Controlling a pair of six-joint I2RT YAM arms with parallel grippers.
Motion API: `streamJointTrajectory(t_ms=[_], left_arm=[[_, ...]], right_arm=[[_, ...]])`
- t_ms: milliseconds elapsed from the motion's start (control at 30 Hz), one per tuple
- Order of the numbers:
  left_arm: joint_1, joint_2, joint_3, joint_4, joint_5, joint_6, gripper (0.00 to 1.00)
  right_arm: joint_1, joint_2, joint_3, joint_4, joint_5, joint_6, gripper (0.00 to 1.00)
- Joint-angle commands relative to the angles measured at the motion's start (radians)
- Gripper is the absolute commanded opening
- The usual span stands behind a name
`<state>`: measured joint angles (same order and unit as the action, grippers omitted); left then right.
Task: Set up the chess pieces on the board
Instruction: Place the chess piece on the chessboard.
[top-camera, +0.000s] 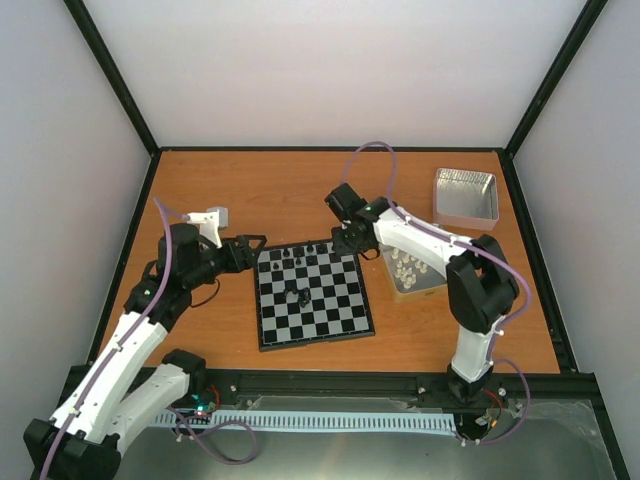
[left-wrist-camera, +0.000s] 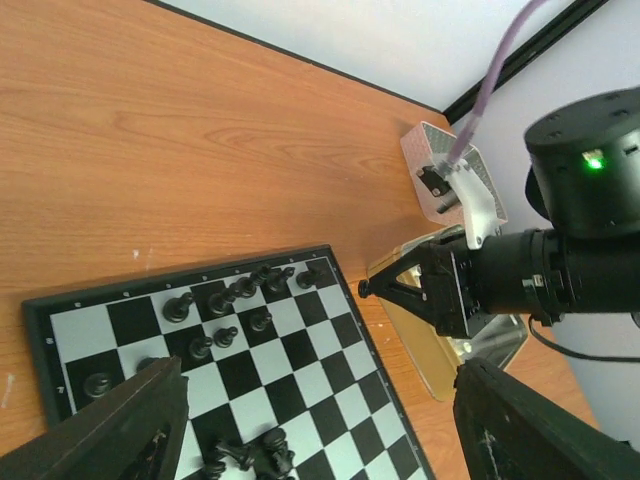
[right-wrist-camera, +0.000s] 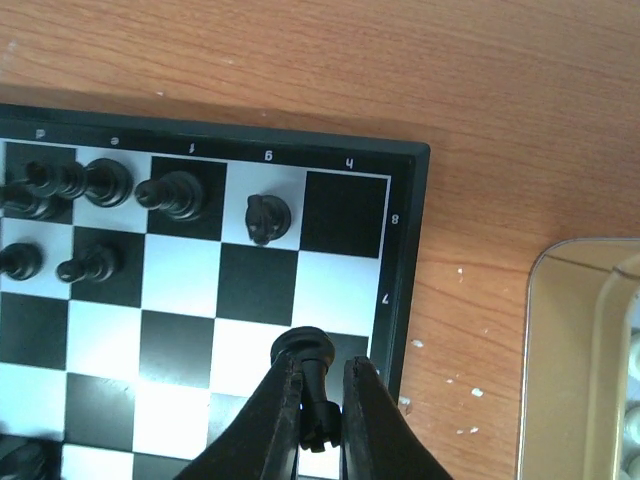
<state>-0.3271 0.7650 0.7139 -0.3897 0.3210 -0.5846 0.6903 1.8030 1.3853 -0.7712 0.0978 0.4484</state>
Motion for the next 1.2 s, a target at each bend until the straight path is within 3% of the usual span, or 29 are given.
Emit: streamJointTrajectory(t_ms=[0,467,833,1167], left_arm=[[0.003,-0.036,0.014,-0.035,-0.050,0.087,0.74],[0.003,-0.102,-0.053,-0.044,-0.088,0.109,0.75],[0.003,-0.109,-0.056,-0.048,-0.087,0.110,0.75],[0.003,-0.105,-0.059,-0.048,-0.086,0.110,0.75]], right_arm=[[-0.005,0.071,0.090,-0.108,0.032,-0.050,0.03],[-0.016,0.281,0.303,-0.207,0.111,-0.080,0.05],[-0.030,0.347,0.349,-0.204,0.096,-0.092,0.08],[-0.032,0.344,0.354,-0.188,0.073,-0.099,0.19]])
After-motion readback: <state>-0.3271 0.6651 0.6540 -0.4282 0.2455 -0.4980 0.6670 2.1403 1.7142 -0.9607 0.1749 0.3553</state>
